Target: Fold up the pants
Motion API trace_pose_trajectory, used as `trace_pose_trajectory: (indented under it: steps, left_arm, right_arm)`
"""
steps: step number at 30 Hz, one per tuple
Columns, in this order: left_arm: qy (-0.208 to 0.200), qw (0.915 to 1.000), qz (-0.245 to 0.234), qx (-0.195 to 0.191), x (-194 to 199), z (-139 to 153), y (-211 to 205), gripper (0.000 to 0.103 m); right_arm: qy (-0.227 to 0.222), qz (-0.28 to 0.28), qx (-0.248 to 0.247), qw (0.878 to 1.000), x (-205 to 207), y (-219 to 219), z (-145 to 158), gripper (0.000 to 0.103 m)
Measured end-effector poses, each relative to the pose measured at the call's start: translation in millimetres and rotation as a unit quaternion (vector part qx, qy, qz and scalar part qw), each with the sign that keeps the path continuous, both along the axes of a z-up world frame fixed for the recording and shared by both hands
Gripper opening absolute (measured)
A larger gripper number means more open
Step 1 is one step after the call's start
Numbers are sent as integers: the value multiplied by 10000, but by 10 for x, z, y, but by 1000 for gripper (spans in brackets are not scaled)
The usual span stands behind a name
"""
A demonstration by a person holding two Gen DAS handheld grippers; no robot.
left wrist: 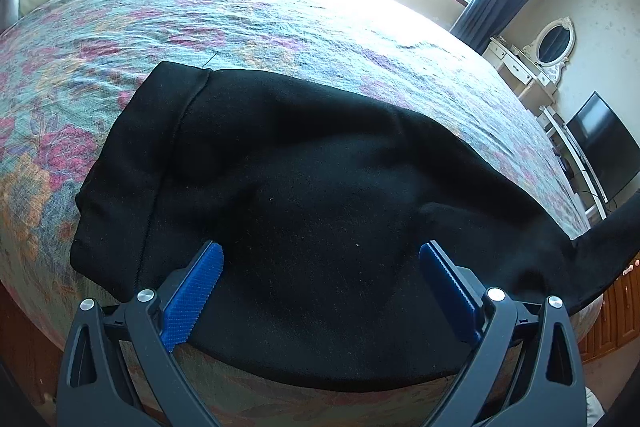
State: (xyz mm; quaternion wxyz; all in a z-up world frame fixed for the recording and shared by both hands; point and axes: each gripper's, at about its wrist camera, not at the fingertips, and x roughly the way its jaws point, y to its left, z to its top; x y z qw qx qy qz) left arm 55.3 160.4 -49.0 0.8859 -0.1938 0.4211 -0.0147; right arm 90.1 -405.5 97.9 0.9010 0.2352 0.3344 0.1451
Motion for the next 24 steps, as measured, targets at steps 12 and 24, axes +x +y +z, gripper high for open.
trace_pose_trajectory:
  steps: [12, 24]
  left_arm:
    - [-114, 9992, 45, -378, -12, 53, 65, 97]
    - [-152, 9991, -51, -394, -8, 62, 11, 97]
  right_arm:
    - [394, 883, -231, 9950, 161, 1248, -431, 13]
    - [960, 1236, -260, 9873, 282, 2004, -1081, 13]
